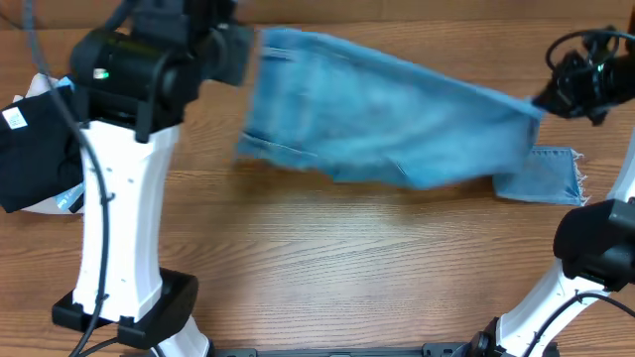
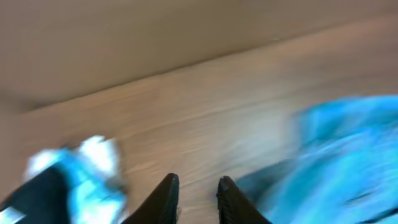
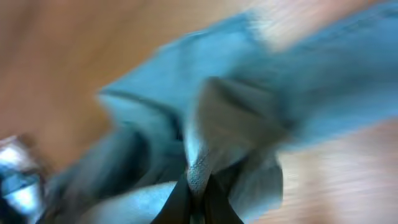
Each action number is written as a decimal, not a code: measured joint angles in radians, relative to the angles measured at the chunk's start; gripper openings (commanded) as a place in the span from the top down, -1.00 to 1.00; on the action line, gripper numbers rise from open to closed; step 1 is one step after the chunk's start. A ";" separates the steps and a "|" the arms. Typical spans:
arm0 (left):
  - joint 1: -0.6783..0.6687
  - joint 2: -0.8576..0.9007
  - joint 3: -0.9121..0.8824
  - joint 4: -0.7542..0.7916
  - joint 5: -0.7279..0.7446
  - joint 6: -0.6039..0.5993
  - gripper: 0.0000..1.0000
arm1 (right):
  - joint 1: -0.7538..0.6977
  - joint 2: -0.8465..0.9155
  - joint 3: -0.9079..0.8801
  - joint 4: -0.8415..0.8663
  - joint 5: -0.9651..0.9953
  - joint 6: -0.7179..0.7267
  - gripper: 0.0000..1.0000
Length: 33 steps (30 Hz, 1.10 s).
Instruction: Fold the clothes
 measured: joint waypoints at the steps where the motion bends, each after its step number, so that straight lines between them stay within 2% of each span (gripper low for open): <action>1: 0.018 -0.003 0.000 -0.013 -0.029 0.000 0.47 | -0.017 0.005 -0.021 0.002 0.032 -0.004 0.92; 6: 0.052 -0.006 -0.001 -0.077 -0.090 0.000 0.48 | -0.065 0.012 -0.108 0.003 0.121 -0.026 0.92; 13: 0.046 -0.010 -0.061 -0.051 -0.091 0.000 0.51 | -0.058 0.012 -0.193 0.006 0.161 -0.042 0.92; 18: 0.045 -0.010 -0.110 -0.006 0.033 0.028 0.14 | -0.042 0.012 -0.201 0.006 0.178 -0.046 0.91; 23: 0.045 -0.010 -0.137 0.032 0.149 0.034 -0.09 | -0.007 0.012 -0.206 0.007 0.190 -0.049 0.86; 30: 0.046 -0.010 -0.142 0.038 0.226 0.034 -0.13 | 0.042 0.012 -0.300 0.006 0.208 -0.050 0.85; 33: 0.046 -0.010 -0.143 0.052 0.275 0.034 -0.25 | 0.047 0.012 -0.352 0.006 0.210 -0.049 0.79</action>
